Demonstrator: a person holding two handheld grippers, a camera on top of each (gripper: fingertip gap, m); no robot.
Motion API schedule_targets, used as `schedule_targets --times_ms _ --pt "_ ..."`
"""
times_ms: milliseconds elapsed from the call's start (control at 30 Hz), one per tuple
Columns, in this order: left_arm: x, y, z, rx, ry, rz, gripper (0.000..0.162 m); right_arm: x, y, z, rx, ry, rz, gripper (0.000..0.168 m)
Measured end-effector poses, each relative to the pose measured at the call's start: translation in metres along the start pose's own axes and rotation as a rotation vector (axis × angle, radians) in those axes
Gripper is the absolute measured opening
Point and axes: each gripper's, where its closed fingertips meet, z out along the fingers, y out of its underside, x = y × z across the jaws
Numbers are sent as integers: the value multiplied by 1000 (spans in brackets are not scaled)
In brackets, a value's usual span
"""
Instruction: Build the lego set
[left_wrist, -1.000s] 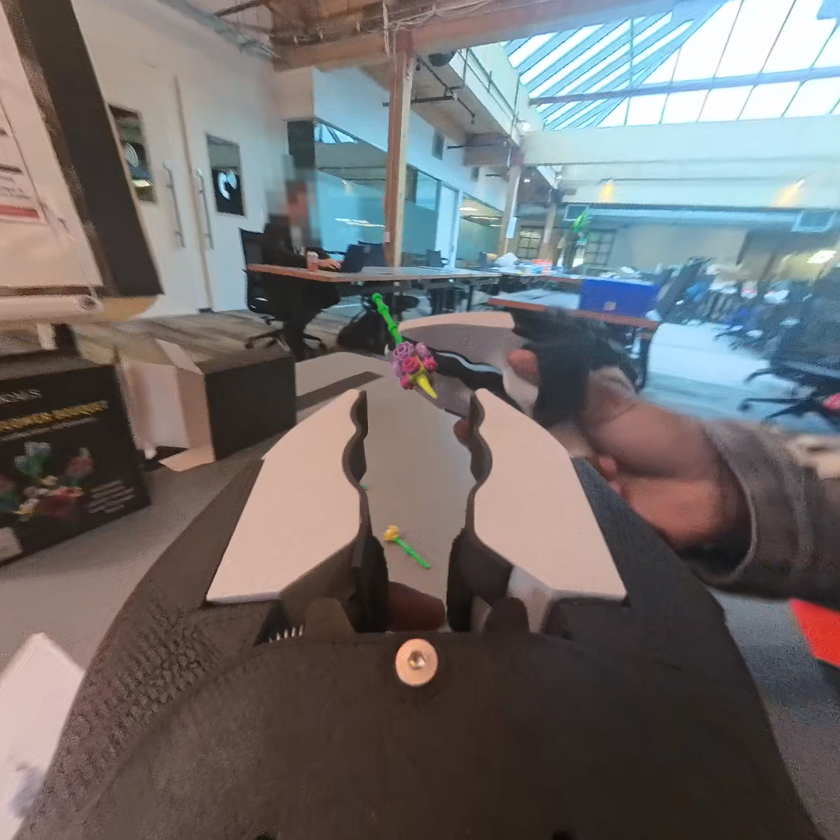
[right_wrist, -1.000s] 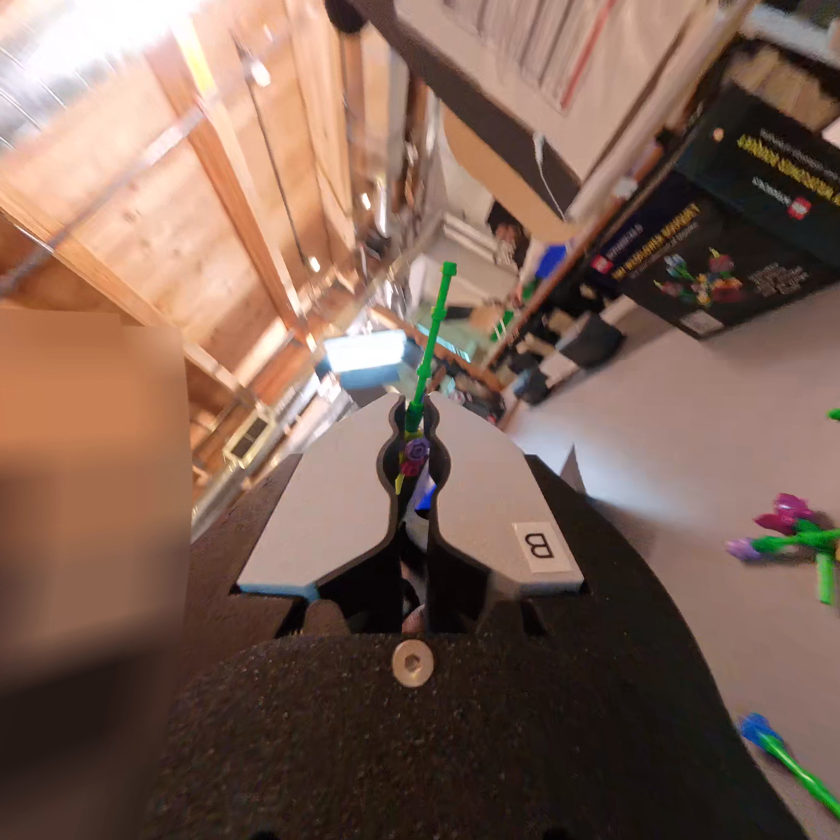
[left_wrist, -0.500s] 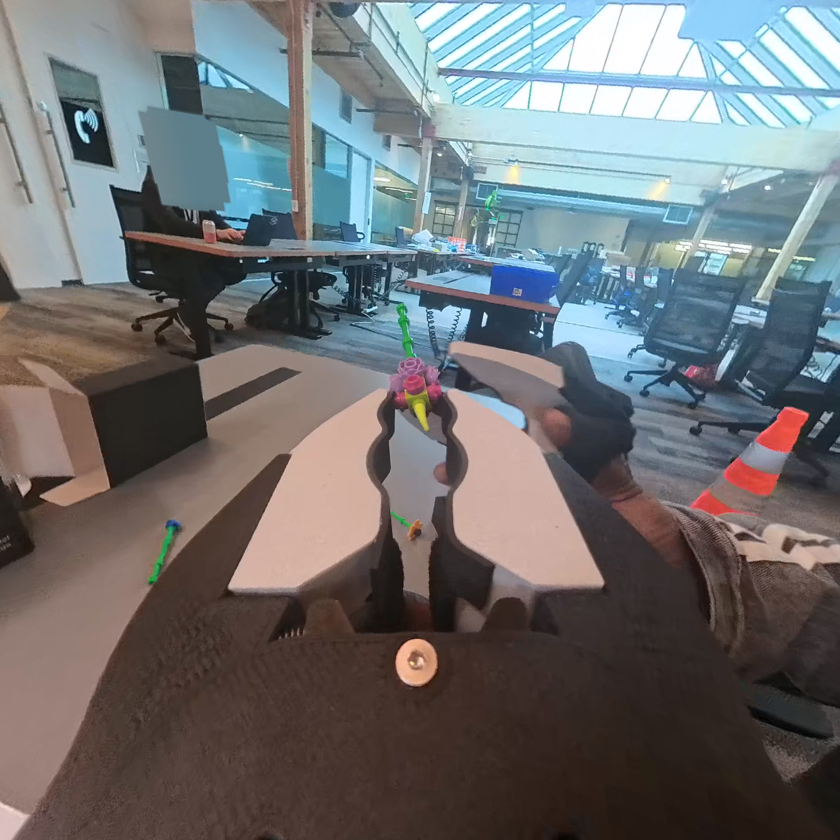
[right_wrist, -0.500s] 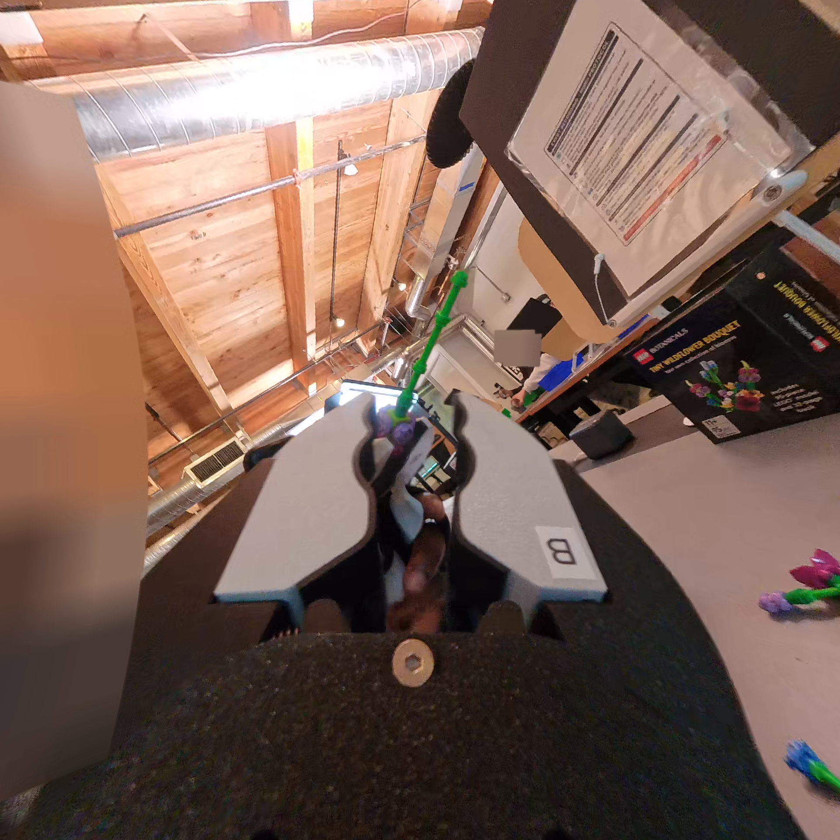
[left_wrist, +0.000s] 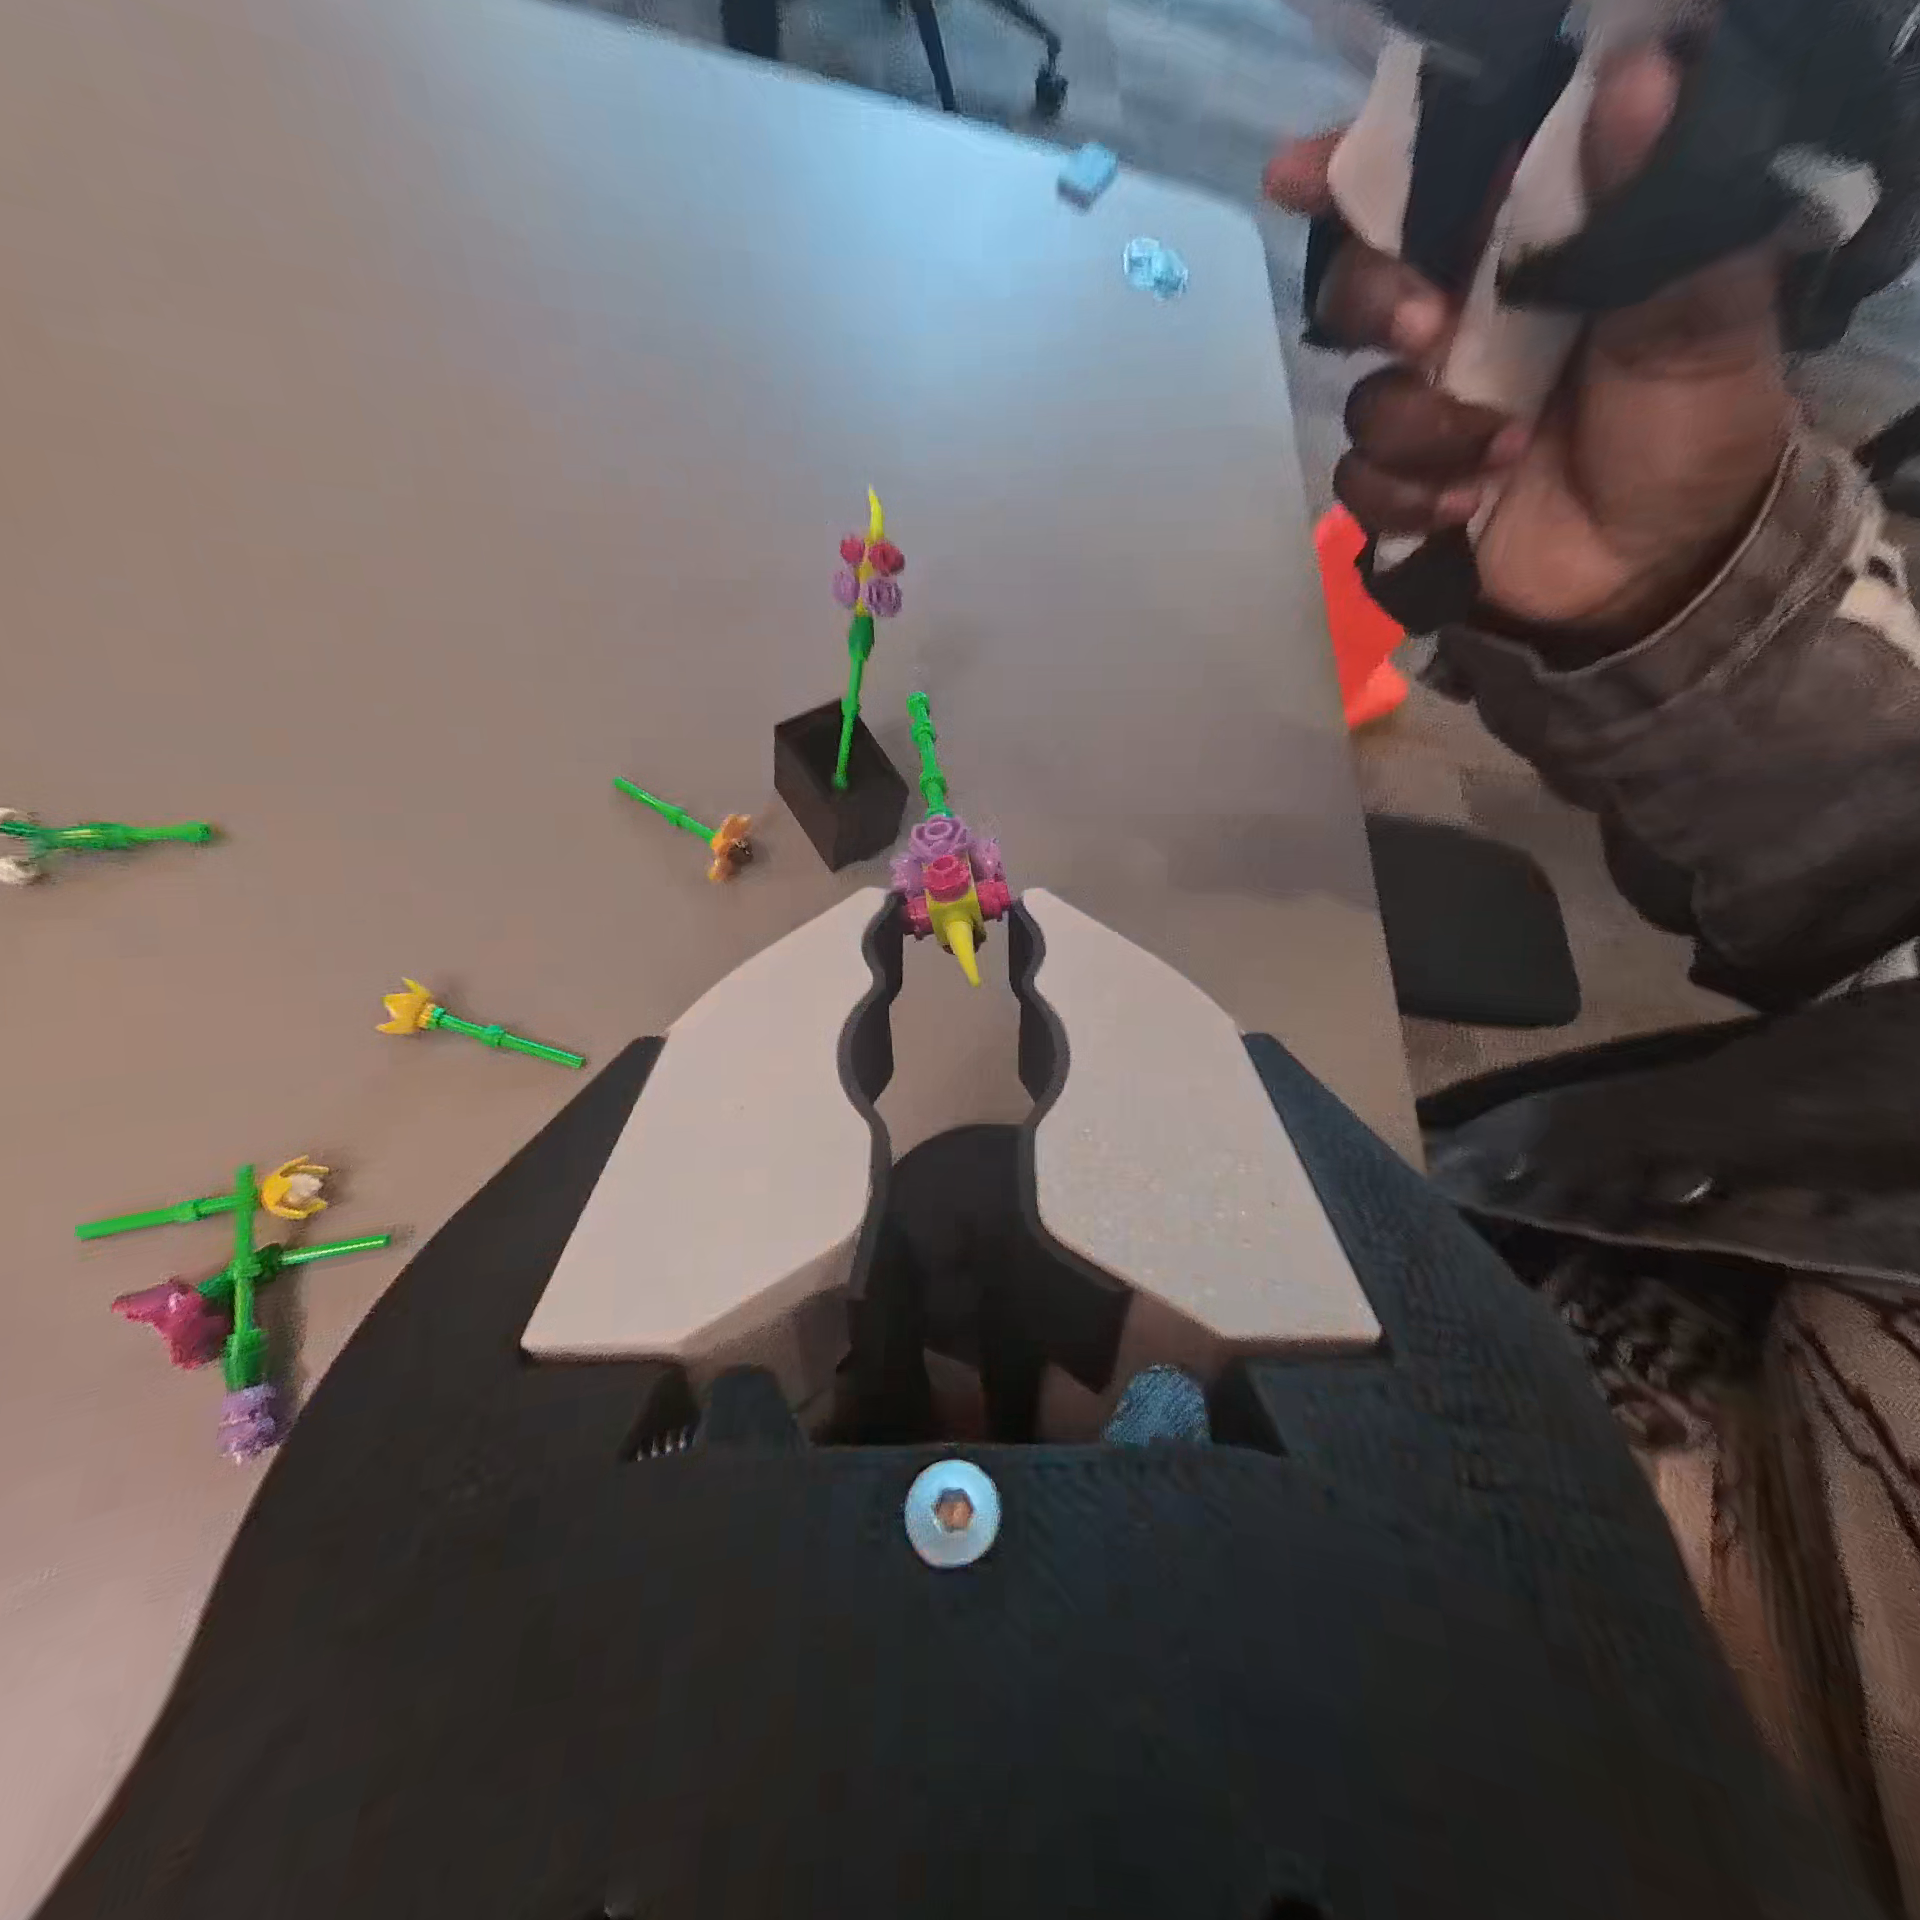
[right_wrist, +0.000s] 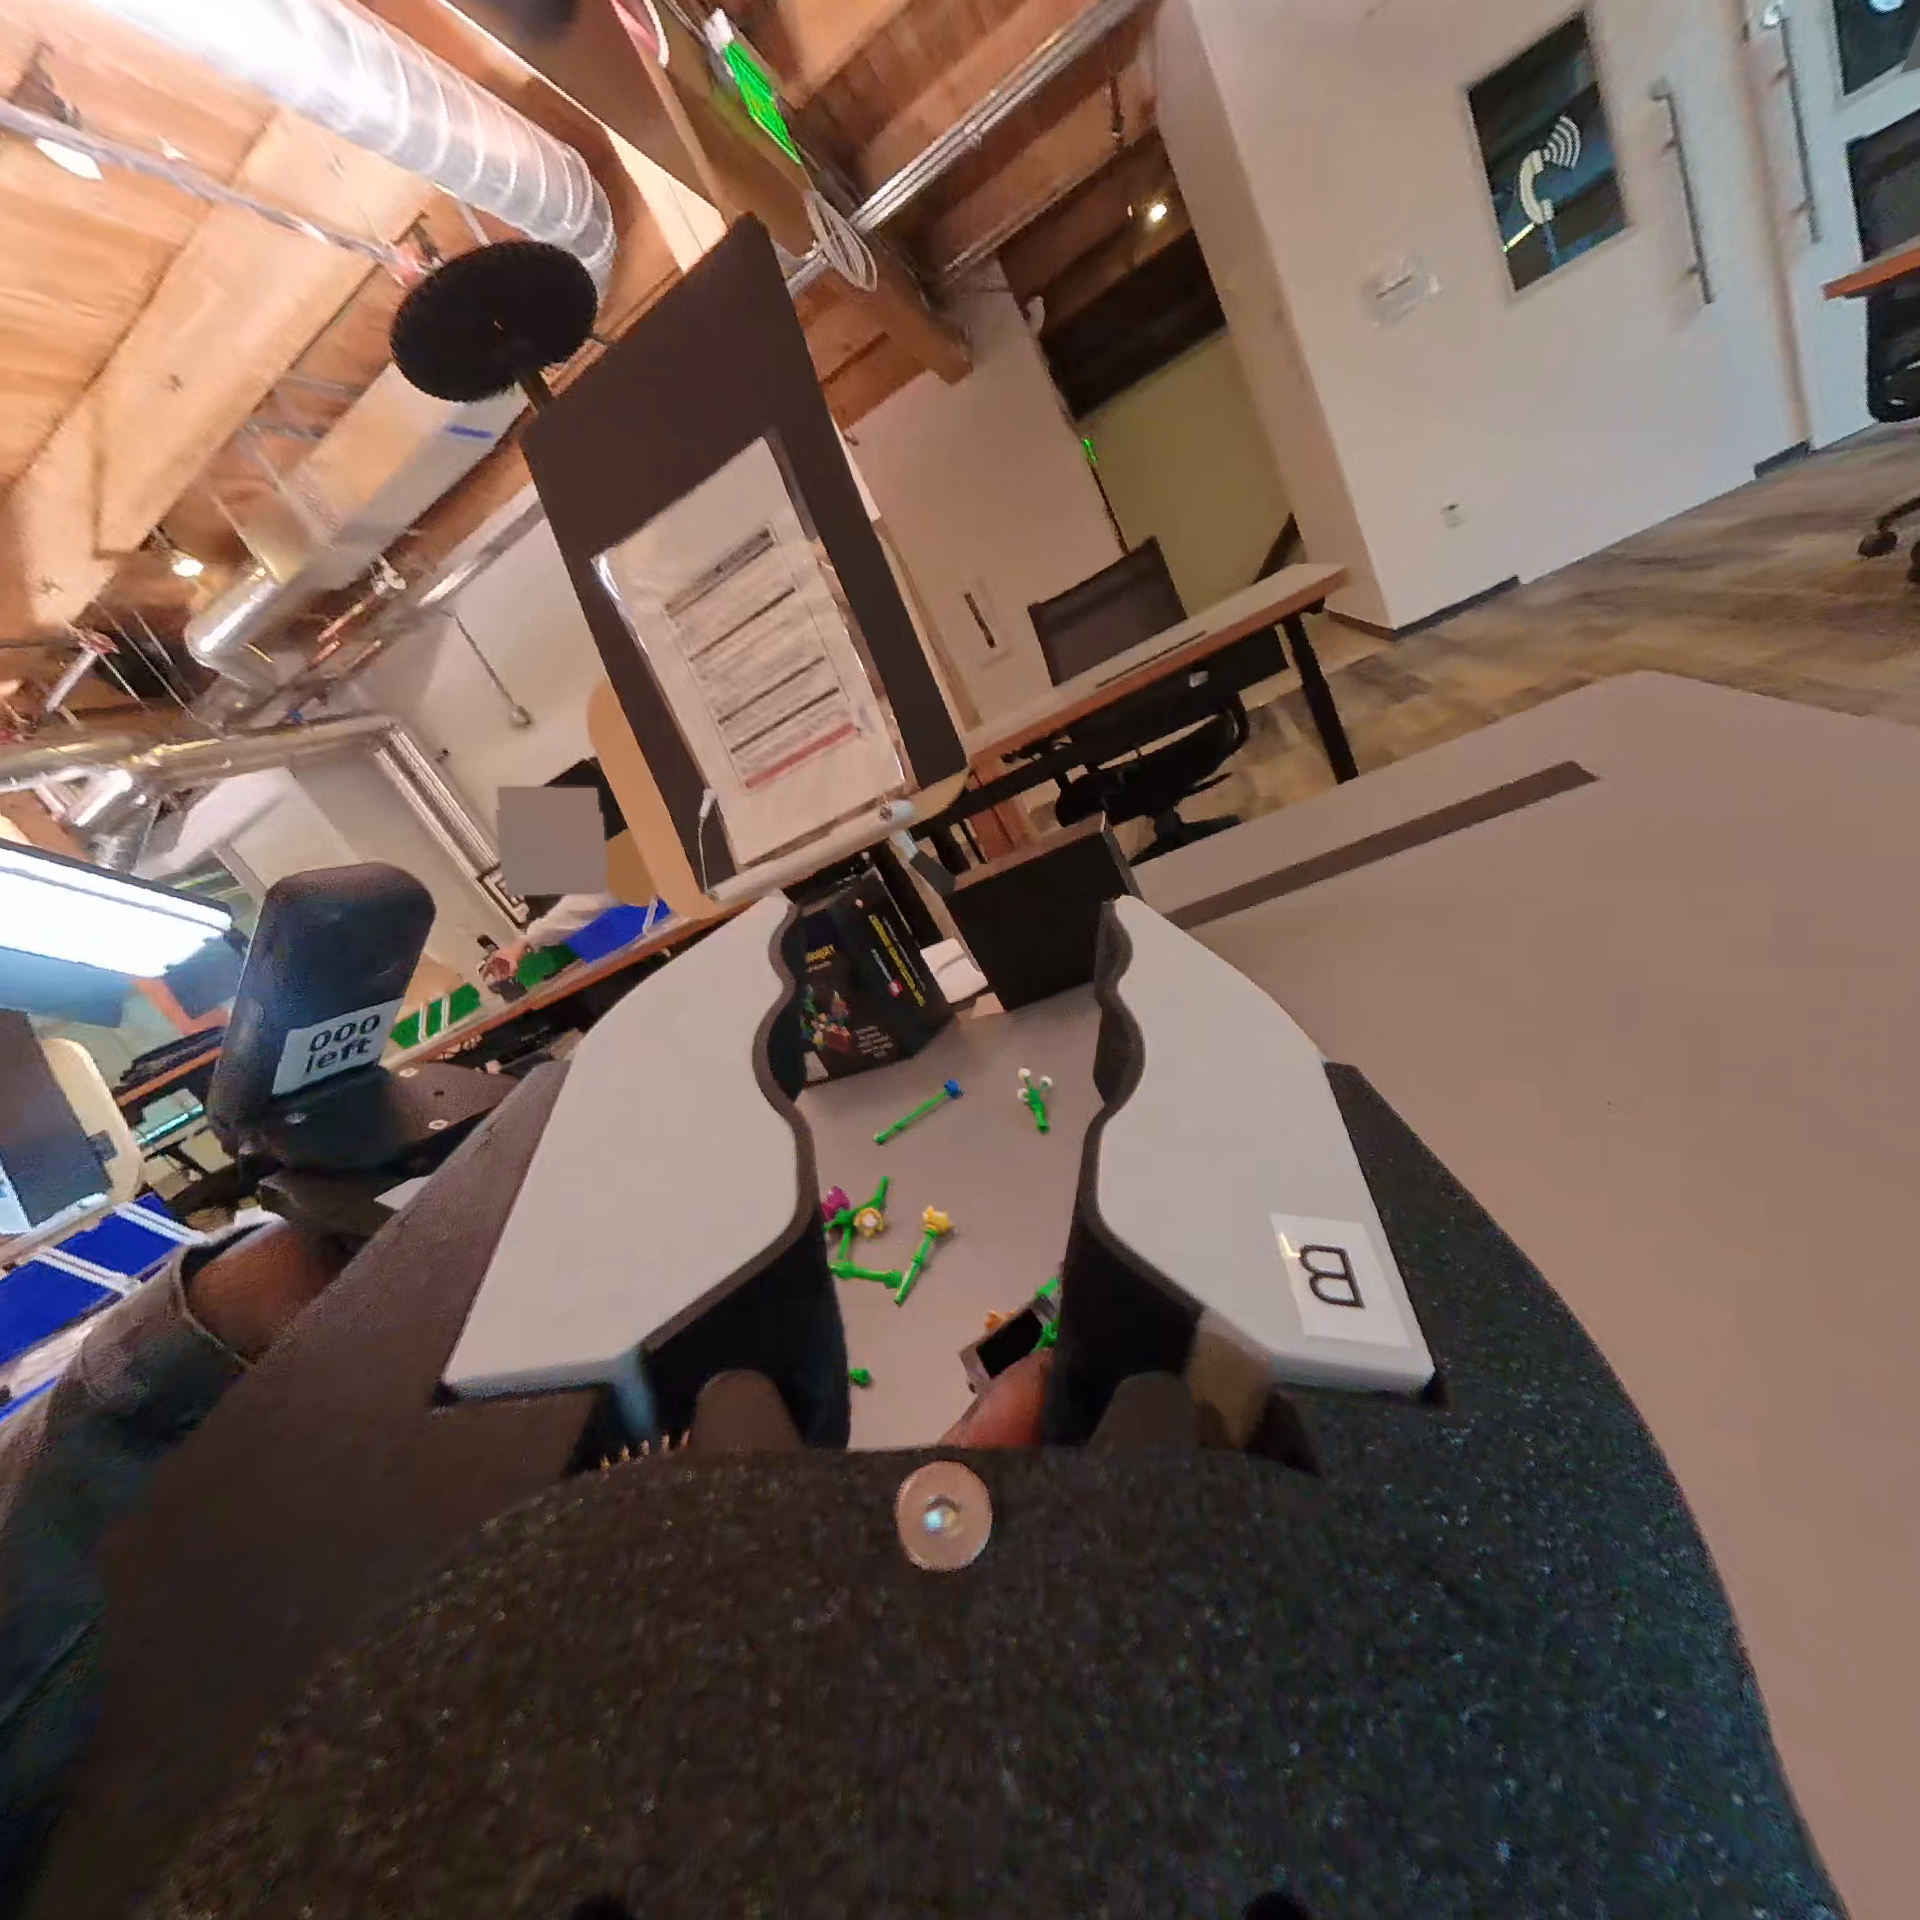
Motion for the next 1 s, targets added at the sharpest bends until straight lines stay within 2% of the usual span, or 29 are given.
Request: schedule_targets --times_ms 200,433,833,1000 --pt "-16 8 14 -207 -64 91 20 12 13 2 -54 9 9 54" --pt "-19 11 28 -330 -77 171 20 18 13 -1 -53 24 5 54" --pt "-20 4 36 -370 -13 180 20 18 4 -3 1 27 3 52" --pt "-23 7 40 -404 -13 183 20 17 10 0 -35 25 -3 51"
